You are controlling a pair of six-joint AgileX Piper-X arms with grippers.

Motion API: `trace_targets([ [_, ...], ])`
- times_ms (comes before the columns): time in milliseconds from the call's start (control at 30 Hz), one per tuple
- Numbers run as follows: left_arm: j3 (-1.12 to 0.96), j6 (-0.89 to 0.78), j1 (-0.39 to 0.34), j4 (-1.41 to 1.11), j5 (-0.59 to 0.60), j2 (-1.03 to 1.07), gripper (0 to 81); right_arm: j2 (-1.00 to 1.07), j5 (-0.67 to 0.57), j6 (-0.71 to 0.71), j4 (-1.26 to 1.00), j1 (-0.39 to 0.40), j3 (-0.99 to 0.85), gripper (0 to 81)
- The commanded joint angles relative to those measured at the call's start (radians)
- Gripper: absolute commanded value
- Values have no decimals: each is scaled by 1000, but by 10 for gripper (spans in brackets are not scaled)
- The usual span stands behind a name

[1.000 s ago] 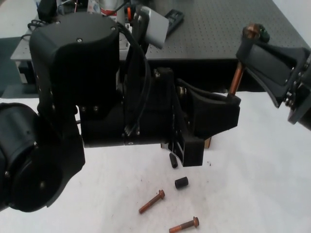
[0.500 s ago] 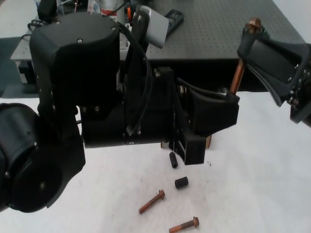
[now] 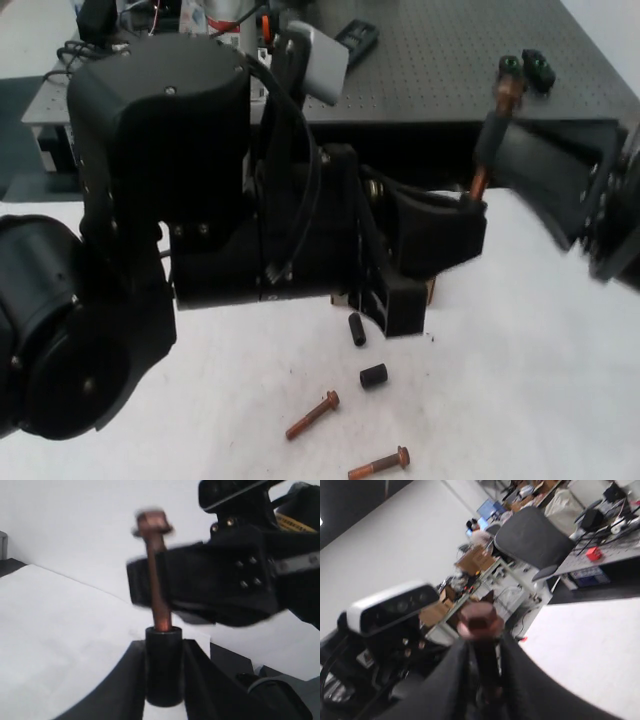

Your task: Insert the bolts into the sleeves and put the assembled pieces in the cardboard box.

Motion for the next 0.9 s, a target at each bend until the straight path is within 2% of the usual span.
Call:
trace_targets([
  [0, -13, 26, 1, -33, -15, -12, 6, -2, -95, -12, 22, 3, -4, 475],
  [33, -13, 31, 1, -33, -15, -12, 6, -2, -95, -5, 26, 3, -4, 505],
  [133, -13, 45, 1, -45, -37, -12, 6, -4, -95, -3, 27, -11, -4, 475],
  [233, -13, 49, 1, -77, -178, -12, 6, -24, -99, -6, 43, -54, -4, 470],
  [333, -21, 33, 17, -129, -345, 12, 6, -74, -98, -33, 152, -120, -4, 470],
  [433, -89, -69, 72, -112, -383, 110, 6, -140, -95, -105, 338, -193, -4, 470],
  [567, -271, -117, 138, 5, -443, 328, 6, -198, -3, -245, 642, -253, -4, 470],
  [667, -485, -117, 169, 195, -451, 520, 6, -202, 78, -297, 794, -264, -4, 470],
  [867, -921, -38, 180, 549, -449, 893, 6, -163, 123, -375, 921, -264, -4, 444],
])
